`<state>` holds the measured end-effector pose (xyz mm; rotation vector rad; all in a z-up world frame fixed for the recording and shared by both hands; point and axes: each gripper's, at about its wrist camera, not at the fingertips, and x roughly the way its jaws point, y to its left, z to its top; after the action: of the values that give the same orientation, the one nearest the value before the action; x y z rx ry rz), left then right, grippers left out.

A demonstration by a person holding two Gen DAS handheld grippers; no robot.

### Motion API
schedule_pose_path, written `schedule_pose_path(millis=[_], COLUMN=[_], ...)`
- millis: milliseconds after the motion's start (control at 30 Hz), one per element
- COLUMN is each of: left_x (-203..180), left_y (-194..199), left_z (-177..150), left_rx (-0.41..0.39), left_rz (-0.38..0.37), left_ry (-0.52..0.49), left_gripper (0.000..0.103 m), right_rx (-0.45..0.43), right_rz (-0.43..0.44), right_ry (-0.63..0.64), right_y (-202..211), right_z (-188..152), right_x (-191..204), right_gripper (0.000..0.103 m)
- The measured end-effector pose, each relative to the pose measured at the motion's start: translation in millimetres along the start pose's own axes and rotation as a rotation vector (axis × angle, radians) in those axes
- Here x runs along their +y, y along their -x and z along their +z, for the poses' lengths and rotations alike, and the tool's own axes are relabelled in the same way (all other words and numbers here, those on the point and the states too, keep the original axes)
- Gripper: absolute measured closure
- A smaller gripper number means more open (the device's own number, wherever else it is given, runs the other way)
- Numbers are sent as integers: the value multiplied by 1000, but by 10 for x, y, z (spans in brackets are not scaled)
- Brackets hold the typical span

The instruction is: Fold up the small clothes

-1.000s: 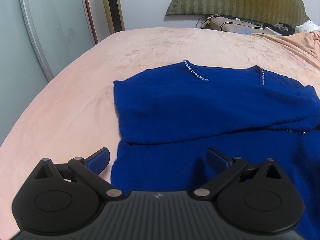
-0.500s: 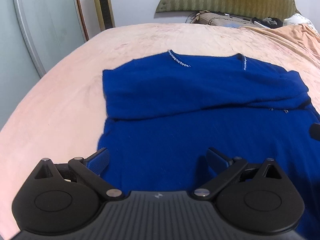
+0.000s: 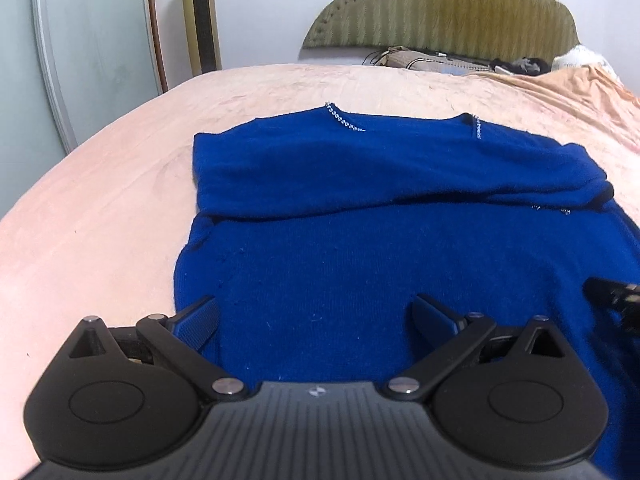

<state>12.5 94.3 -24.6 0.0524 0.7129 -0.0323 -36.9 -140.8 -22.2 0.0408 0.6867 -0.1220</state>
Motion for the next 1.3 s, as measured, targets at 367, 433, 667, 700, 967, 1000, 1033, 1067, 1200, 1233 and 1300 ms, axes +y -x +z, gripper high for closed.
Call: schedule_pose_path(millis=[367, 433, 667, 700, 967, 1000, 1033, 1067, 1200, 1233, 1300], left_x=[-9, -9, -33, -38, -37, -34, -30, -28, -41, -50, -64], left_y=[32, 34, 37, 39, 68, 93, 122, 151, 250, 265, 287], left_z=[-32, -34, -32, -31, -30, -34, -44, -58, -122, -135, -169], left_rx=[-17, -18, -17, -18, -14, -7, -1, 5, 19, 21, 17], left_rz=[2, 2, 10, 13, 11, 9, 3, -1, -1, -3, 0], left_ry=[0, 1, -4, -6, -13, -14, -12, -9, -19, -23, -31], left_gripper=[0, 0, 0, 0, 0, 0, 0, 0, 0, 0, 0], right_rx=[-6, -7, -6, -6, -6, -6, -6, -7, -7, -6, -6], right_rz=[4, 5, 5, 5, 1, -5, -9, -9, 1, 1, -1], right_ry=[-4, -5, -5, -4, 3, 9, 15, 18, 6, 5, 8], right_y=[-23, -20, -23, -23, 9, 20, 38, 49, 82, 82, 83], right_z=[3, 1, 0, 0, -12, -19, -31, -39, -64, -64, -69], right_x=[-13, -16, -20, -17, -9, 4, 13, 22, -4, -8, 1], right_gripper=[0, 0, 0, 0, 0, 0, 0, 0, 0, 0, 0])
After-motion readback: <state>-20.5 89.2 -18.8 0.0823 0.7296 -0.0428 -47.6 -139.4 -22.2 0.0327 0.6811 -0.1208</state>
